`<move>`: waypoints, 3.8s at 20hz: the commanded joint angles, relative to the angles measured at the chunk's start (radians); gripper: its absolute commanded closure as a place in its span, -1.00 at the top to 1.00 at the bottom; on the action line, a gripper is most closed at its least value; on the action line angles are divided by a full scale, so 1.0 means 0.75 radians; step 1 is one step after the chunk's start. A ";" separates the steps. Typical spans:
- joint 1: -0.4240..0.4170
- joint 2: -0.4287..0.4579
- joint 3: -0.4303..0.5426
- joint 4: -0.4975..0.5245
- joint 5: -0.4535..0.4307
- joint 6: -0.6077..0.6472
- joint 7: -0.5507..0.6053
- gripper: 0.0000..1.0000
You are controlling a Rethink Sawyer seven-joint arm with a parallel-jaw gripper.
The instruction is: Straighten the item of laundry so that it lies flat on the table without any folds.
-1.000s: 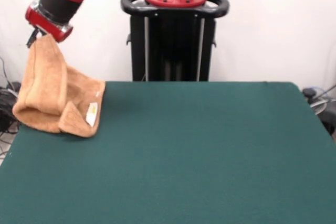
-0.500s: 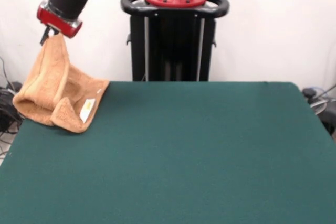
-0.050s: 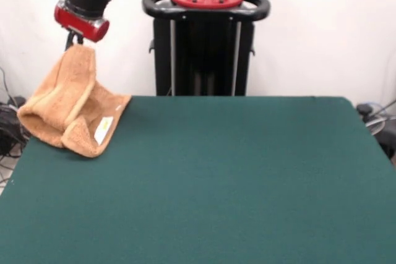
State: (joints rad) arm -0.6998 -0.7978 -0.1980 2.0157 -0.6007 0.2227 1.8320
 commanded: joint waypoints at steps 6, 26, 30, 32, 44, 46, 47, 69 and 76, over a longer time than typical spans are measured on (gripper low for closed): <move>-0.153 -0.494 0.629 0.220 0.422 0.530 -0.312 -1.00; -0.256 -0.528 0.754 0.276 0.314 0.433 -0.212 -1.00; -0.211 -0.484 0.722 0.258 0.243 0.324 -0.092 -1.00; -0.208 -0.466 0.729 0.266 0.240 0.208 -0.038 -1.00; -0.173 -0.697 0.779 0.302 0.460 0.520 -0.179 -1.00; -0.172 -0.854 0.771 0.285 0.611 0.736 -0.316 -1.00; -0.174 -0.913 0.760 0.265 0.655 0.832 -0.374 -1.00; -0.278 -0.994 0.612 0.073 0.623 1.213 -0.944 -1.00; -0.271 -0.901 0.636 0.144 0.461 1.010 -0.842 -1.00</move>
State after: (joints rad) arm -0.9051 -1.5510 0.2974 2.0236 -0.1539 1.1504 1.3060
